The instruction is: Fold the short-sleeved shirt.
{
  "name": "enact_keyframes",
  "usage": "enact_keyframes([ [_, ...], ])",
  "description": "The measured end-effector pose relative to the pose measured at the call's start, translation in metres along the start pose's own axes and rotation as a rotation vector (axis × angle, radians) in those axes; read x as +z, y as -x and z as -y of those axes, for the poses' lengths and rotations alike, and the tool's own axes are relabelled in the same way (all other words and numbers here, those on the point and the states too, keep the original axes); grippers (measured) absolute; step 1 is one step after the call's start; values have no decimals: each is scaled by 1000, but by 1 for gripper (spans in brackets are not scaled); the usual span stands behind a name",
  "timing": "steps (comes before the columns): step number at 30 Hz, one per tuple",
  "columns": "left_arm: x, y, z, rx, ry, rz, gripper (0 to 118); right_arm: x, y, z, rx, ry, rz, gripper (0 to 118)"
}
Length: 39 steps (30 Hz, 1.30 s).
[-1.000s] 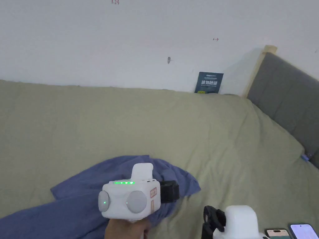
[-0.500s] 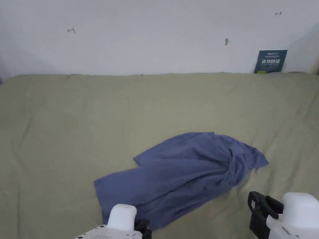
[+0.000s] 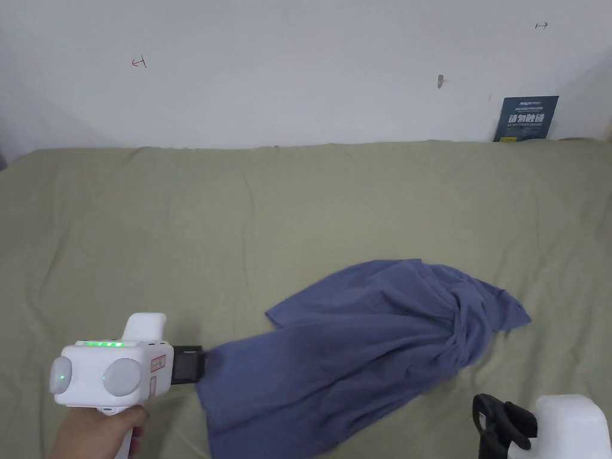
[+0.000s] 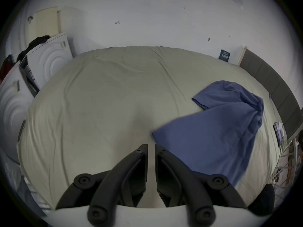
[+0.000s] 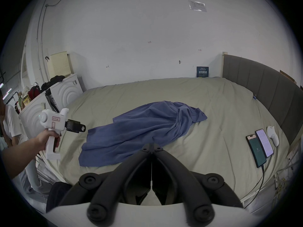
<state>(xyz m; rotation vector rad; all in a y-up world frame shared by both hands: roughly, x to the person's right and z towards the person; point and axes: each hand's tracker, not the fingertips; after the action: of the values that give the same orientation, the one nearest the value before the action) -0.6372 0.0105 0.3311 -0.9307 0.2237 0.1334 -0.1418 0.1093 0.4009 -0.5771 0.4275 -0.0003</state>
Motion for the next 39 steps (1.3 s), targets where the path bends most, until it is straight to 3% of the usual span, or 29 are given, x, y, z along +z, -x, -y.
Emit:
enact_keyframes([
  [1,-4,-5,1,-24,11,19,118,-2,-2,0,-1,5,6,1],
  [5,-30,-20,-5,-140,41,-89,115,-11,-9,0,-12,27,24,1],
  [9,-63,-26,3,-184,127,-143,113,-13,-13,1,-8,35,31,1],
  [11,-54,-36,5,-177,72,-152,107,-13,-15,0,-10,35,33,1],
  [12,-48,-41,3,-179,83,-140,80,-13,-16,0,-13,35,33,1],
  [13,-32,-46,4,-174,80,-41,52,-13,-17,-1,-17,33,33,1],
  [14,-25,-53,5,-172,76,10,32,-13,-18,-1,-21,32,31,1],
  [15,-19,-62,8,-206,61,-31,6,-14,-20,-1,-24,33,28,1],
  [17,-22,-67,9,-328,74,-57,4,-16,-23,-3,-25,36,29,1],
  [20,-1,-59,4,-181,14,60,4,-18,-31,-6,-25,38,38,1],
  [25,41,-65,9,-87,-113,87,4,-33,-56,-14,-14,48,85,1],
  [33,47,-68,6,-83,-129,105,4,-114,-112,-40,71,126,171,1],
  [35,45,-68,5,-83,-136,93,4,-147,-138,-51,57,155,205,1],
  [36,43,-67,4,-78,-139,93,4,-162,-150,-56,44,164,224,8],
  [37,47,-75,4,-75,-136,92,4,-178,-164,-62,27,154,240,31],
  [39,44,-77,3,-71,-131,89,4,-214,-189,-72,-16,198,263,117],
])
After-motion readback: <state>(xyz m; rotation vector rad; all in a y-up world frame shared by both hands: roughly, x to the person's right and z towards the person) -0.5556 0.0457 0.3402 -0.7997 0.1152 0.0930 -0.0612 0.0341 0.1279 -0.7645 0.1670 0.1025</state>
